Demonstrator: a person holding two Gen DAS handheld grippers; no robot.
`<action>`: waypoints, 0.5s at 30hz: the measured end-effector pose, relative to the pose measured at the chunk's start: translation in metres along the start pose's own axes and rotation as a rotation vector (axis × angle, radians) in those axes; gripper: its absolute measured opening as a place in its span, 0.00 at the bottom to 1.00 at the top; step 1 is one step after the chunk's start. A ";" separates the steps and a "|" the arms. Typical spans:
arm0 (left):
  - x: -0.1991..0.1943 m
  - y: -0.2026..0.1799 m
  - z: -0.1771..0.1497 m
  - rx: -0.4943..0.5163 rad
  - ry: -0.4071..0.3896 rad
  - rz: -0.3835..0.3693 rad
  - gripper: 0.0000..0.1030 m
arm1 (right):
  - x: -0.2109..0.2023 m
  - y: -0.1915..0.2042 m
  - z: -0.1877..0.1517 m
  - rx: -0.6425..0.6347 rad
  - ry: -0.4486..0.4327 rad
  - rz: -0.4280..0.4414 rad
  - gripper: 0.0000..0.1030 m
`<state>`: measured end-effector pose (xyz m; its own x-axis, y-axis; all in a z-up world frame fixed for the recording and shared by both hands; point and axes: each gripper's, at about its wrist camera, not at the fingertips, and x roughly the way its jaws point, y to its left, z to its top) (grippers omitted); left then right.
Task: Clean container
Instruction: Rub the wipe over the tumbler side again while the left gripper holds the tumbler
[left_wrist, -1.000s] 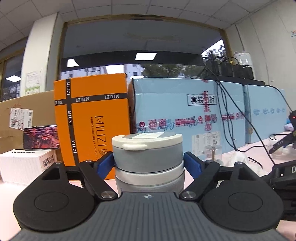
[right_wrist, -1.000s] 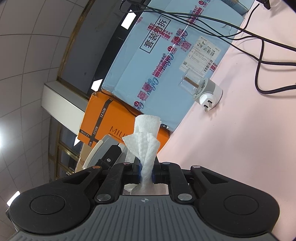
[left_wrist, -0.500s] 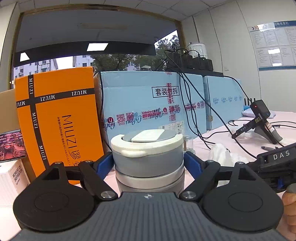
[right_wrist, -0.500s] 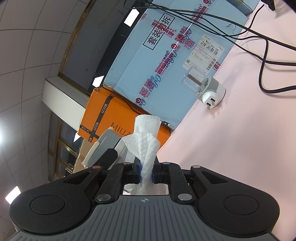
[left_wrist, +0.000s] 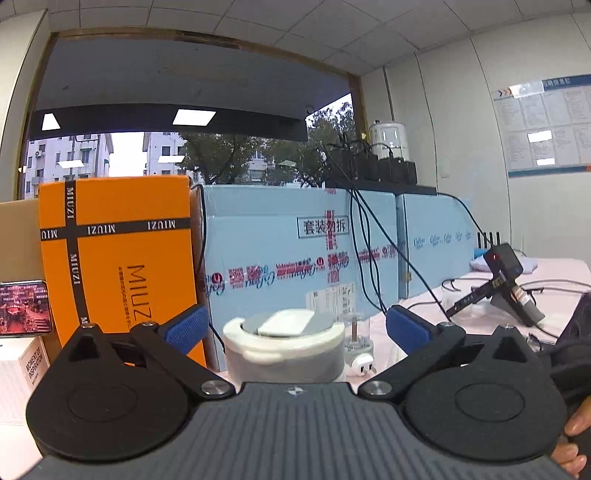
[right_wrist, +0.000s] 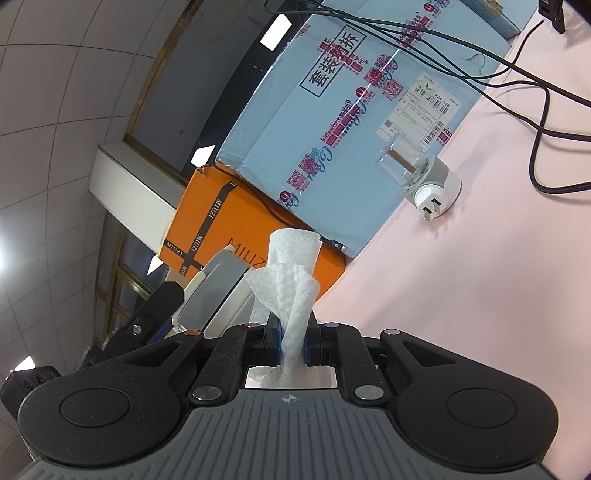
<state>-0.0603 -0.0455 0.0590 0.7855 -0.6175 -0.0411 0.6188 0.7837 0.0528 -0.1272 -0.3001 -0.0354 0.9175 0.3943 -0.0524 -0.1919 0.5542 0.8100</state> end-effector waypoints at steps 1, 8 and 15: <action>-0.001 0.002 0.005 -0.016 -0.013 0.000 1.00 | 0.000 0.001 0.000 -0.006 0.001 0.005 0.11; 0.027 0.021 0.044 -0.066 0.116 0.076 1.00 | 0.002 0.008 -0.003 -0.040 0.003 0.051 0.11; 0.037 0.035 0.033 -0.086 0.193 0.051 1.00 | 0.003 0.010 -0.004 -0.033 -0.001 0.082 0.11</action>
<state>-0.0093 -0.0433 0.0921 0.7963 -0.5590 -0.2312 0.5695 0.8216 -0.0249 -0.1281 -0.2908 -0.0302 0.8988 0.4381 0.0139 -0.2775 0.5443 0.7917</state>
